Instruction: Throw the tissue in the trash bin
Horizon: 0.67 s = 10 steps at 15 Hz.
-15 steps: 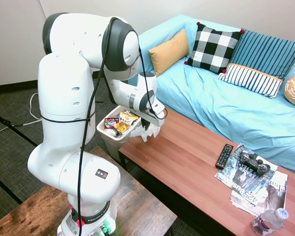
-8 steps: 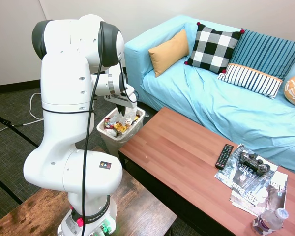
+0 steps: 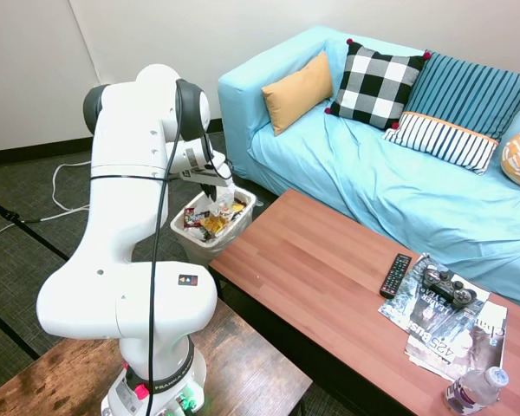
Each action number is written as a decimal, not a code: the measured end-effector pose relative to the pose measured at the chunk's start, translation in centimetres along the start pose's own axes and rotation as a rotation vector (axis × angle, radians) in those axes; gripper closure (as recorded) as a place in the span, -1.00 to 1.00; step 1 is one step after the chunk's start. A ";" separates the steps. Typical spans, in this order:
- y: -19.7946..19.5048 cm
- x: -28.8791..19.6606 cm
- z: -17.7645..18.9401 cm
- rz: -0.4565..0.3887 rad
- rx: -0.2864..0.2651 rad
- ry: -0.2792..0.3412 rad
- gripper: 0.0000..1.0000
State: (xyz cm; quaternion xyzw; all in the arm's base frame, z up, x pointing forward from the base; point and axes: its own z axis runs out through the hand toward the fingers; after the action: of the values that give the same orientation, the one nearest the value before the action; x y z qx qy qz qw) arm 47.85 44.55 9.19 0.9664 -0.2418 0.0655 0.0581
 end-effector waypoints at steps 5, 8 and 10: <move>0.1 0.3 0.0 0.002 -0.002 0.008 -1.00; 0.0 0.3 -0.2 0.002 0.000 0.009 -1.00; -0.1 0.2 -0.7 0.000 0.007 0.011 -1.00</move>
State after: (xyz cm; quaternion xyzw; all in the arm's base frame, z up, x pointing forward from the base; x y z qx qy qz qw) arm 48.01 44.68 9.90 0.9662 -0.2413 0.0715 0.0560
